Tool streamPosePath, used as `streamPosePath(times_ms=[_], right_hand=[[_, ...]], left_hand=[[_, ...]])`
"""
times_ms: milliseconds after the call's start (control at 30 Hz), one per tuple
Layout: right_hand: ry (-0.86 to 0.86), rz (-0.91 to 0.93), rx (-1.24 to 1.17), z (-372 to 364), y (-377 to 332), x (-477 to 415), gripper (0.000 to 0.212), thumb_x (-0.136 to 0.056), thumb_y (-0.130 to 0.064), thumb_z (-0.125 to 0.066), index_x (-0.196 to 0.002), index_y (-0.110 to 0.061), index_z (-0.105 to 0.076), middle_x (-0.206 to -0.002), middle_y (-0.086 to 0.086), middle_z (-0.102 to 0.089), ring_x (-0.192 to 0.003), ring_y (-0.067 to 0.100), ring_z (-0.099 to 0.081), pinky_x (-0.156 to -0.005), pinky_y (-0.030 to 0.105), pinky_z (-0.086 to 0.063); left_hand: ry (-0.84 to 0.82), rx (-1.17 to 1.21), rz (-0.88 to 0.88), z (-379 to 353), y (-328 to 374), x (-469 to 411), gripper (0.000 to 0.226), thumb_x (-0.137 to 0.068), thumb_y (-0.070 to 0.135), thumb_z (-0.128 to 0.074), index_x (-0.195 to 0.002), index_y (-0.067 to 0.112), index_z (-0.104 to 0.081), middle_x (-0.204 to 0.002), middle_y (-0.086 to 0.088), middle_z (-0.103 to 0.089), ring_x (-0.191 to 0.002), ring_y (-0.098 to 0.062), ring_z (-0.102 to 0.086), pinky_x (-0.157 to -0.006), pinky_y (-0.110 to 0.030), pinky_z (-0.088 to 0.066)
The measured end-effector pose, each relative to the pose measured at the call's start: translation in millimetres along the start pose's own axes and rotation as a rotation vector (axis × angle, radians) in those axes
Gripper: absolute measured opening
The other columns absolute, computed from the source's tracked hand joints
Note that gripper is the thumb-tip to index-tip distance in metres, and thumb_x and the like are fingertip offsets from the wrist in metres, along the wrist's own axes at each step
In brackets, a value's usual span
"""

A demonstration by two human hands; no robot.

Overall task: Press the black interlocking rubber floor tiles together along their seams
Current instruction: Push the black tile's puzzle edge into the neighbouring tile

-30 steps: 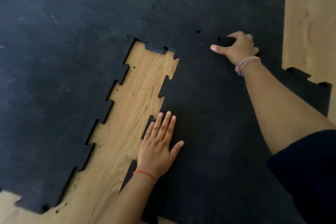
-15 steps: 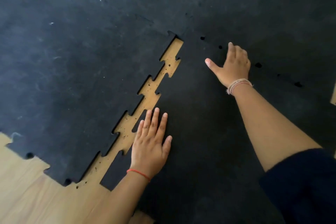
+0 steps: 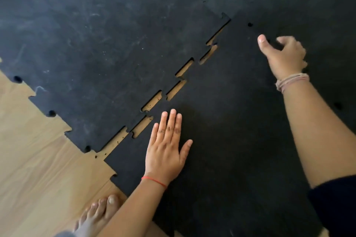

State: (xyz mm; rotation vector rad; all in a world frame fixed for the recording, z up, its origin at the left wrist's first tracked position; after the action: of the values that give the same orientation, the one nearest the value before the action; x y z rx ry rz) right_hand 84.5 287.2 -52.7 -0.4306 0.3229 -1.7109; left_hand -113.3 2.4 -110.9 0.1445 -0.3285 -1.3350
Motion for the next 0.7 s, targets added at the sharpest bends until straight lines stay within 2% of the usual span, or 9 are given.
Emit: streamPosePath(times_ms=[100, 200, 233, 300, 367, 467, 600, 700], right_hand=[[-0.071, 0.055, 0.227, -32.1, 5.8, 28.2, 0.078, -0.084, -0.06, -0.044, -0.143, -0.015, -0.021, -0.153, 0.01, -0.015, -0.139, 0.03, -0.008, -0.108, 0.053, -0.009], [-0.045, 0.199, 0.28, -45.9, -17.5, 58.0, 0.086, -0.085, -0.062, -0.04, -0.146, -0.01, -0.007, -0.155, 0.012, 0.003, -0.14, 0.029, 0.006, -0.111, 0.051, -0.003], [-0.048, 0.286, 0.286, -52.4, -33.6, 70.8, 0.088, -0.085, -0.063, -0.038, -0.146, -0.009, -0.005, -0.155, 0.012, 0.005, -0.14, 0.028, 0.007, -0.111, 0.049, -0.001], [-0.11, 0.468, 0.297, -74.0, -69.5, 99.9, 0.092, -0.083, -0.068, -0.033, -0.145, -0.007, -0.002, -0.155, 0.013, 0.006, -0.14, 0.026, 0.009, -0.111, 0.044, 0.002], [-0.188, 0.583, 0.333, -97.8, -95.5, 125.8, 0.096, -0.081, -0.071, -0.032, -0.145, -0.007, 0.0, -0.155, 0.013, 0.004, -0.141, 0.025, 0.009, -0.111, 0.04, 0.004], [-0.212, 0.564, 0.381, -108.0, -108.4, 134.4, 0.101, -0.078, -0.072, -0.04, -0.144, -0.005, -0.005, -0.155, 0.013, -0.008, -0.141, 0.025, 0.003, -0.112, 0.039, 0.003], [-0.171, 0.571, 0.409, -98.4, -120.7, 120.1, 0.098, -0.072, -0.068, -0.056, -0.139, -0.003, -0.027, -0.143, 0.016, -0.037, -0.138, 0.029, -0.02, -0.113, 0.042, -0.003], [-0.218, 0.593, 0.371, -96.9, -128.8, 110.1, 0.097, -0.066, -0.064, -0.066, -0.137, -0.005, -0.034, -0.13, 0.017, -0.052, -0.128, 0.03, -0.038, -0.112, 0.04, -0.012]], left_hand=[[-0.02, -0.017, -0.054, 1.5, -4.6, -6.5, 0.065, -0.093, 0.05, -0.023, -0.145, 0.013, -0.012, -0.152, -0.005, -0.009, -0.139, -0.019, 0.001, -0.112, -0.034, 0.0], [-0.001, -0.028, -0.034, 2.6, -3.1, -6.9, 0.065, -0.093, 0.051, -0.022, -0.145, 0.013, -0.011, -0.152, -0.005, -0.008, -0.139, -0.019, 0.002, -0.111, -0.033, 0.001], [0.018, -0.023, 0.013, 3.6, -4.7, -3.5, 0.066, -0.093, 0.051, -0.023, -0.145, 0.012, -0.01, -0.152, -0.006, -0.008, -0.139, -0.019, 0.002, -0.112, -0.034, 0.001], [0.075, 0.046, 0.218, 6.8, -17.7, 14.1, 0.069, -0.092, 0.051, -0.023, -0.145, 0.01, -0.007, -0.152, -0.009, -0.005, -0.139, -0.022, 0.003, -0.112, -0.034, 0.002], [0.137, 0.094, 0.453, 7.3, -38.8, 45.1, 0.075, -0.091, 0.055, -0.021, -0.144, 0.007, -0.002, -0.152, -0.012, 0.001, -0.139, -0.023, 0.006, -0.112, -0.035, 0.004], [0.155, 0.085, 0.643, 4.2, -66.7, 83.4, 0.085, -0.086, 0.066, -0.016, -0.144, 0.007, 0.004, -0.151, -0.013, 0.005, -0.138, -0.022, 0.01, -0.111, -0.033, 0.008], [0.114, 0.062, 0.674, 5.0, -75.3, 82.2, 0.09, -0.084, 0.069, -0.015, -0.142, 0.001, -0.004, -0.15, -0.018, -0.006, -0.138, -0.025, 0.004, -0.11, -0.03, 0.006], [0.106, 0.062, 0.665, 6.5, -73.8, 81.3, 0.089, -0.084, 0.067, -0.017, -0.141, -0.001, -0.006, -0.149, -0.019, -0.01, -0.137, -0.026, -0.001, -0.11, -0.033, 0.005]])
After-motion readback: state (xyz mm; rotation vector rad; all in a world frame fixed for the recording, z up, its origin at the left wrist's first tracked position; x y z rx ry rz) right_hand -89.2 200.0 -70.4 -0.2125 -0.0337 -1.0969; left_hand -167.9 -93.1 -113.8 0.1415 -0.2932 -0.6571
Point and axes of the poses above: each hand's wrist, its own x-axis away from the middle knuckle, its own z-axis out of the back of the hand, y = z × x, the point moved 8 cm from there along -x, towards the middle knuckle
